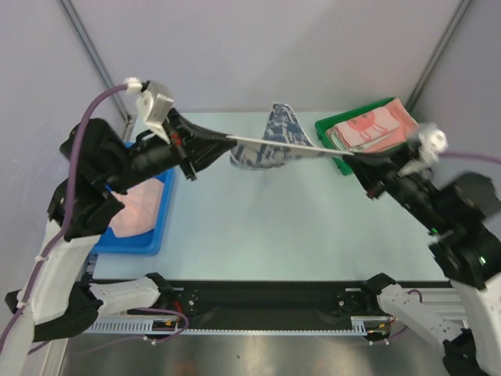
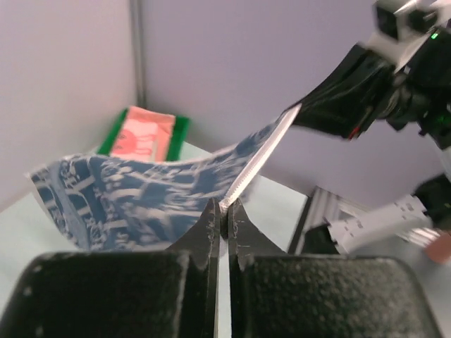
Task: Fold and stack the towels
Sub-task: Flatten out the crumpled towel
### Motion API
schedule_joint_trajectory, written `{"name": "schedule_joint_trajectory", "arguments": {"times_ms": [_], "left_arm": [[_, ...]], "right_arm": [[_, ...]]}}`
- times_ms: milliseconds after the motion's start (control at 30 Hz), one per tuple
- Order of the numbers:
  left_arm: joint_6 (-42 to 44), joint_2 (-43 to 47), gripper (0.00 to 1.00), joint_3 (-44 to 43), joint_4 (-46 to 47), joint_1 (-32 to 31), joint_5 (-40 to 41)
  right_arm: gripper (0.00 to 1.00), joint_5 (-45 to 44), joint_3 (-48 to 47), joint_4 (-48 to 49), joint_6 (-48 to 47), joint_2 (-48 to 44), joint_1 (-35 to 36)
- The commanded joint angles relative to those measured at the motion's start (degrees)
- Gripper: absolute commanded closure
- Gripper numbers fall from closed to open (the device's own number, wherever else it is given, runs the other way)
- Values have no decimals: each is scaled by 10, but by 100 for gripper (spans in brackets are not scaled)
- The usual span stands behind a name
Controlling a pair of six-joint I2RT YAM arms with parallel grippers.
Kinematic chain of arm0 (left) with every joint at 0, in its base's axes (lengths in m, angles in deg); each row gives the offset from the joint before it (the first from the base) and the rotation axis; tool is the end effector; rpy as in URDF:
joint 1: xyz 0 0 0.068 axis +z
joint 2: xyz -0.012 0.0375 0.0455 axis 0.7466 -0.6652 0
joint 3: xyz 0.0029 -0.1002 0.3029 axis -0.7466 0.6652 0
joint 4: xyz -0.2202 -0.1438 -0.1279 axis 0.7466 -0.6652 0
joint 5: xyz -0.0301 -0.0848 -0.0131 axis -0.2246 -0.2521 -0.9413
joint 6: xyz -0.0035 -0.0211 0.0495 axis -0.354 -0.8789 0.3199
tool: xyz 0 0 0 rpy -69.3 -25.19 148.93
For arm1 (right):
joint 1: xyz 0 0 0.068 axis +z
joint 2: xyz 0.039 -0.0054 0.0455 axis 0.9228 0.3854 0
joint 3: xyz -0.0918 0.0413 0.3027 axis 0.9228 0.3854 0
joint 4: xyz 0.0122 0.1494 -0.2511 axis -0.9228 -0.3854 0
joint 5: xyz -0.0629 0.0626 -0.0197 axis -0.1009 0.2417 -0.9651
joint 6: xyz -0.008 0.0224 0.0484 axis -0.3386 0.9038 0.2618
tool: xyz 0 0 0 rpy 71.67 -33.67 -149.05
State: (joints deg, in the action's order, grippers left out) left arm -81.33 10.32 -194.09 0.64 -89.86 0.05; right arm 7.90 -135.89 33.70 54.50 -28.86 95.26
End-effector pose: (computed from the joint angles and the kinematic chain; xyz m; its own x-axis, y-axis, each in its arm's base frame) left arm 0.1268 -0.1278 0.6298 -0.1043 -0.1593 -0.9817 0.8632 0.4758 -0.1689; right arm 0.0969 0.0583 0.5566 0.0609 0.0129 -0.9981 -0.6128 0.7898 -0.0272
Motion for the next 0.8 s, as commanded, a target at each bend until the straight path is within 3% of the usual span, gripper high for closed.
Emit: {"name": "schedule_joint_trajectory", "arguments": {"times_ms": [0,267,433,500,600,633,767], "left_arm": [[-10,17,100,56,-28,-10,1],[-43,54,100,79,-30,-42,-33],[-10,26,100,62,-77,-40,75],[-7,-8,100,58,-95,-9,100],[-18,-69,100,72,-75,95,34],[-16,-85,100,75,-65,137,3],[17,-200,100,62,-7,205,-46]], "right_arm": [[100,52,49,28,-25,-75,-4],[100,96,-11,20,7,-70,-4],[100,34,-10,33,-7,-27,-4],[100,13,-11,39,-32,21,-4],[100,-7,-12,72,-64,107,-22],[100,17,-10,87,-63,130,-35],[100,131,18,207,-35,273,-110]]}}
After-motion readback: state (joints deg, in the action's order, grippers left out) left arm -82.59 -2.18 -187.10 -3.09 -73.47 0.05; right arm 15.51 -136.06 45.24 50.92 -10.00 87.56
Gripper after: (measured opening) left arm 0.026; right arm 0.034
